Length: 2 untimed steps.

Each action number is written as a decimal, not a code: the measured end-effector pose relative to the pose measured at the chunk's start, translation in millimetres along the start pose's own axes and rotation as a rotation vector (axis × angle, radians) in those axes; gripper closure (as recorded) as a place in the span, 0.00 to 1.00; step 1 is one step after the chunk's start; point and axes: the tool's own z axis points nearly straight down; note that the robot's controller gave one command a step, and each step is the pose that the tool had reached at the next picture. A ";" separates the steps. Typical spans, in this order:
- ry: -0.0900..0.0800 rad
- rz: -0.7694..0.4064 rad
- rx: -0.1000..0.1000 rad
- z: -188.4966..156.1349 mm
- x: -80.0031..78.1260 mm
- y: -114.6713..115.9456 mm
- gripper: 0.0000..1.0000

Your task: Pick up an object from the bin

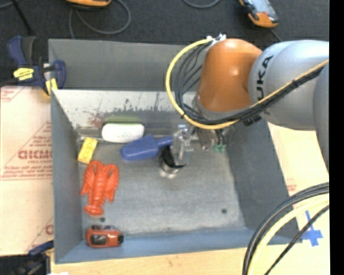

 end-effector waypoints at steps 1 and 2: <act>-0.006 -0.025 0.001 -70.6 -2.2 -34.9 1.00; -0.009 -0.028 0.000 -76.2 2.9 -31.9 0.00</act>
Offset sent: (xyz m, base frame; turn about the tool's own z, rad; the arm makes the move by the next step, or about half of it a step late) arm -0.0062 -0.0185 0.0465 -0.0273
